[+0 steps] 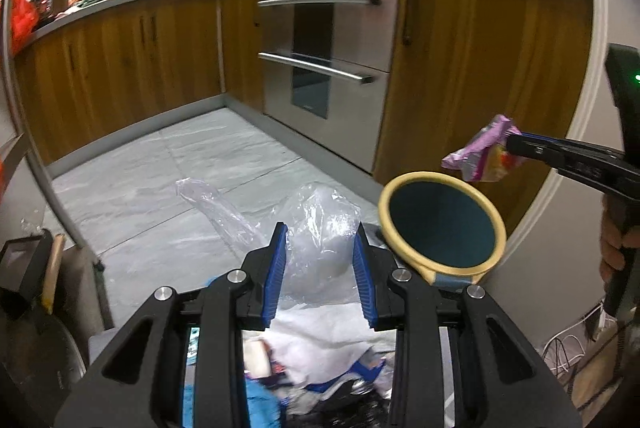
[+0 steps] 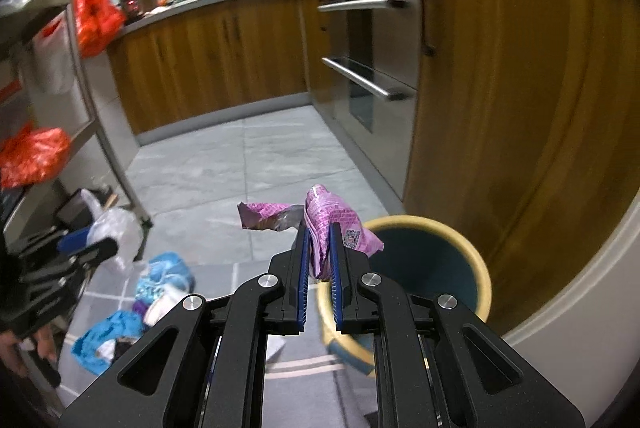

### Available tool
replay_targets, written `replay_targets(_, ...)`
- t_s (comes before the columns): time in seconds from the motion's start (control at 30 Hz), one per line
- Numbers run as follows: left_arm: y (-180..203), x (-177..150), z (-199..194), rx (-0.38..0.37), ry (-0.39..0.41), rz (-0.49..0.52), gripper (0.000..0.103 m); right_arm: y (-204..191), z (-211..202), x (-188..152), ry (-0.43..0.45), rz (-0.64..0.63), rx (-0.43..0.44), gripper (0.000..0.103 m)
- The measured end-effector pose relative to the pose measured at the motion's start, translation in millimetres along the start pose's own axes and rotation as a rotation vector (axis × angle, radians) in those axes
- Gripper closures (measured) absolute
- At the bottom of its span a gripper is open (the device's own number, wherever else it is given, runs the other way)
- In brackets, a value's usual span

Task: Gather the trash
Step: 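Carry both items over the teal bin and open both tools to drop them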

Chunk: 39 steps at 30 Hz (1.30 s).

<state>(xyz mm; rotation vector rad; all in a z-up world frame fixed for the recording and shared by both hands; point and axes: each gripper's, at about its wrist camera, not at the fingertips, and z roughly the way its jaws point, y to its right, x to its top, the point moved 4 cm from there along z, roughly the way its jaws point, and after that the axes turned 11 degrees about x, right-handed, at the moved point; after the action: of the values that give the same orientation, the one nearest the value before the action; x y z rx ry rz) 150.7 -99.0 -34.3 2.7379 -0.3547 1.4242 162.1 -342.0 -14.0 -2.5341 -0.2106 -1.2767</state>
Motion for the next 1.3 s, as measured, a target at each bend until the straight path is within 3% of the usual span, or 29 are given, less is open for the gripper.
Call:
replay_targets(0.33, 48.9, -4.0, 22.1, -0.073, -0.03, 0.046, 0.071, 46.5, 22.7, -0.6, -0.048, 0.012, -0.04, 0.092)
replay_targets(0.9, 151.1, 6.0, 92.3, -0.227, -0.121, 0.099, 0.071, 115.1, 74.7, -25.0, -0.168, 0.202, -0.066, 0.092)
replay_targets(1.1, 178.7, -7.9, 131.5, -0.178, -0.161, 0.226, 0.071, 126.6, 92.6, -34.3, -0.211, 0.211, -0.092, 0.092)
replay_targets(1.3, 200.5, -16.0, 155.0, -0.158, -0.17, 0.281, 0.07, 135.3, 103.7, -32.1, -0.222, 0.228, -0.115, 0.092)
